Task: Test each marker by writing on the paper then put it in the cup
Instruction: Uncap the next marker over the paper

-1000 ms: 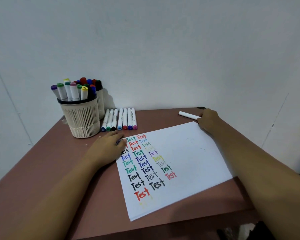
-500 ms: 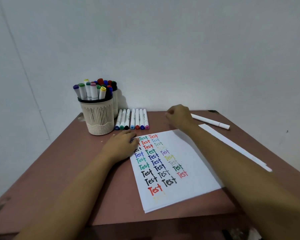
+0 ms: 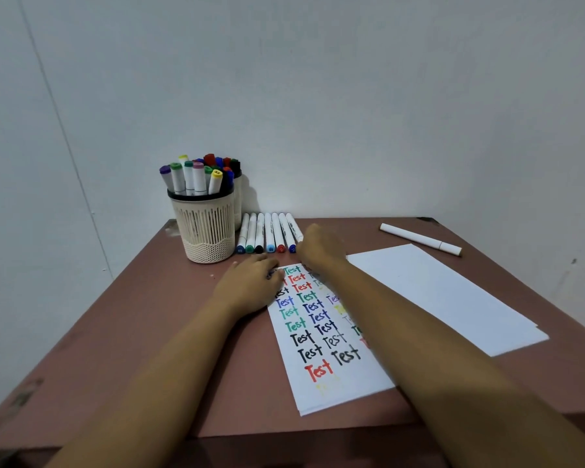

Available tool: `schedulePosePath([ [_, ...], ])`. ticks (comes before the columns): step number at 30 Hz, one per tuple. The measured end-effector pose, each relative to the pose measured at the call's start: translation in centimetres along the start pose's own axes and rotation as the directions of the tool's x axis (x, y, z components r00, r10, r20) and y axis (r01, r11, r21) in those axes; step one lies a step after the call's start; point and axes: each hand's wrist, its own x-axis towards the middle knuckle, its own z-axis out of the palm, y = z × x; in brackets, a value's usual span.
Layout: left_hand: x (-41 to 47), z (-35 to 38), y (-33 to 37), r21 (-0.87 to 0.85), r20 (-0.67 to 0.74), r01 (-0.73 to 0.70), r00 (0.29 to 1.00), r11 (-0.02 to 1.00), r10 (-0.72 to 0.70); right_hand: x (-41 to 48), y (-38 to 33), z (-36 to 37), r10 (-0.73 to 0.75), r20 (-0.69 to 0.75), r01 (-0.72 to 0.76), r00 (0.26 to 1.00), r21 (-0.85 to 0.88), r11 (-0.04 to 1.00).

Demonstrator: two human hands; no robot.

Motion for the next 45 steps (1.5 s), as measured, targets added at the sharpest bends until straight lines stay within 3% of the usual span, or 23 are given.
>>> schedulePosePath([
  [5, 0.2, 0.0, -0.1, -0.043, -0.022, -0.013, 1.0, 0.999, 0.012, 0.1, 1.1, -1.4, 0.11, -0.119, -0.089, 0.987, 0.168, 0.982],
  [10, 0.6, 0.4, -0.6, -0.173, -0.134, 0.01, 0.99, 0.985, -0.033, -0.4, 2.4, -4.4, 0.166, -0.207, -0.059, 0.964, 0.442, 0.895],
  [13, 0.5, 0.5, -0.5, -0.247, -0.264, -0.057, 0.964, 0.967, -0.01, -2.2, 2.9, -6.5, 0.203, -0.167, -0.052, 0.965, 0.638, 0.768],
  [17, 0.0, 0.4, -0.5, -0.074, -0.463, -0.294, 0.856, 0.953, 0.228, -5.1, 3.9, -8.0, 0.25, -0.074, -0.098, 0.965, 0.786, 0.61],
  [21, -0.7, 0.5, 0.1, 0.098, -0.429, -0.391, 0.813, 0.915, 0.394, -7.4, 4.9, -7.6, 0.314, 0.031, -0.174, 0.949, 0.881, 0.44],
  [24, -1.0, 0.4, 0.7, 0.146, -0.388, -0.383, 0.826, 0.912, 0.409, -8.0, 5.4, -7.0, 0.35, 0.132, -0.232, 0.927, 0.937, 0.26],
  [27, -1.3, 0.5, 1.2, 0.091, -0.402, -0.39, 0.827, 0.916, 0.392, -8.1, 5.1, -7.1, 0.222, 0.287, -0.292, 0.932, 0.956, -0.008],
  [28, -1.5, 0.5, 1.3, 0.055, -0.396, -0.39, 0.836, 0.919, 0.378, -8.2, 4.9, -7.0, 0.143, 0.33, -0.326, 0.933, 0.944, -0.049],
  [30, -1.8, 0.6, 1.6, -0.012, -0.37, -0.396, 0.855, 0.918, 0.364, -8.6, 4.7, -6.4, -0.009, 0.371, -0.37, 0.929, 0.927, 0.06],
  [32, -2.0, 0.6, 2.1, -0.06, -0.348, -0.411, 0.863, 0.91, 0.367, -8.8, 4.5, -5.5, -0.134, 0.361, -0.328, 0.923, 0.92, 0.215],
  [33, -2.1, 0.7, 2.2, -0.075, -0.345, -0.42, 0.862, 0.904, 0.372, -8.8, 4.5, -5.2, -0.168, 0.341, -0.297, 0.925, 0.924, 0.242],
  [45, -2.2, 0.5, 2.7, -0.318, -0.361, -0.432, 0.878, 0.844, 0.314, -8.5, 4.8, -4.9, -0.245, 0.271, -0.226, 0.931, 0.954, 0.195],
])
